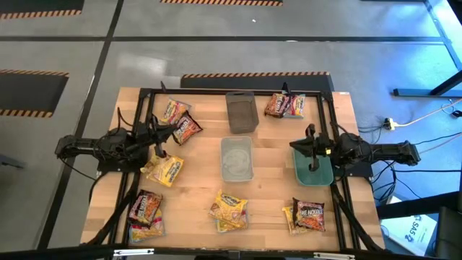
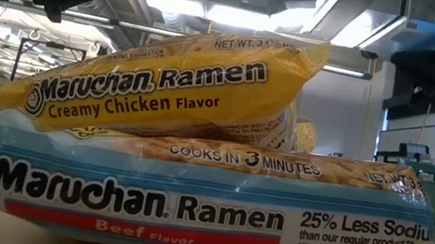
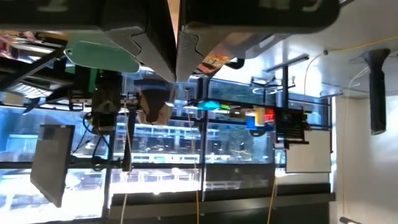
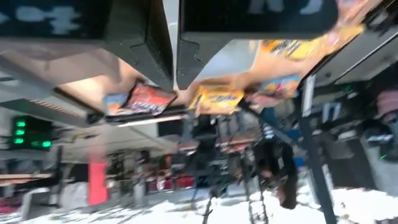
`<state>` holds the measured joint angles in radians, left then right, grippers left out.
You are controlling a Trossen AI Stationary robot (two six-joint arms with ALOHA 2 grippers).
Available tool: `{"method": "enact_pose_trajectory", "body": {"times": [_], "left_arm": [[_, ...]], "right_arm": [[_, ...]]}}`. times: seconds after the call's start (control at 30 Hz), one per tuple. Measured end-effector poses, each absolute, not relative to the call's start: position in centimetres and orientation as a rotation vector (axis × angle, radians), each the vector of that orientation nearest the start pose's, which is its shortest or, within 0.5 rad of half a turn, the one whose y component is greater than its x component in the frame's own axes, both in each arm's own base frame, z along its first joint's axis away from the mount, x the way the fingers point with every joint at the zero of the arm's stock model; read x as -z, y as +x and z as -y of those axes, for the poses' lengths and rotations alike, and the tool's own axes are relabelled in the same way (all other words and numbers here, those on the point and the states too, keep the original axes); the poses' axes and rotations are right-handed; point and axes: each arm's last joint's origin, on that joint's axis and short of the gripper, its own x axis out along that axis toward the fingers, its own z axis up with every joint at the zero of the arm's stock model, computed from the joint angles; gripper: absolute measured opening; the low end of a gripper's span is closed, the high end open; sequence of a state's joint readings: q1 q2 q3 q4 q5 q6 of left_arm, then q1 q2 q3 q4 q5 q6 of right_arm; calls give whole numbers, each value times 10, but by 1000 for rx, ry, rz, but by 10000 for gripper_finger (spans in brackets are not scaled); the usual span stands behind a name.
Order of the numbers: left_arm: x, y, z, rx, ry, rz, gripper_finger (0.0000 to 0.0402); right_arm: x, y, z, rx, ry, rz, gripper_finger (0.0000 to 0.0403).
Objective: Sort Maruchan noodles
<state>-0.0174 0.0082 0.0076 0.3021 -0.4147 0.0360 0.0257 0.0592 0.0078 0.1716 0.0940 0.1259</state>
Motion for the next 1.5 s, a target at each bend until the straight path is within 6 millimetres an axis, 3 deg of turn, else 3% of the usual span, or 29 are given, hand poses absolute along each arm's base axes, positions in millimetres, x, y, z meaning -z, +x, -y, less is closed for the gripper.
{"method": "enact_pose_trajectory", "body": {"times": [0.27, 0.5, 0.87, 1.2, 1.5], "left_arm": [[-192, 94, -12, -436, -52, 270, 1], [-204, 101, -13, -410, -65, 218, 1], [-205, 121, -14, -403, -84, 58, 0], [-228, 141, -26, -494, -64, -69, 0], [-259, 157, -40, -534, -19, -114, 0]], "right_arm": [[-183, 107, 3, 156, 168, 171, 10], [-188, 122, 3, 179, 144, 215, 10], [-202, 150, 5, 262, -2, 104, 10], [-223, 167, 7, 315, -311, 60, 10], [-222, 169, 14, 297, -134, 78, 10]]}}
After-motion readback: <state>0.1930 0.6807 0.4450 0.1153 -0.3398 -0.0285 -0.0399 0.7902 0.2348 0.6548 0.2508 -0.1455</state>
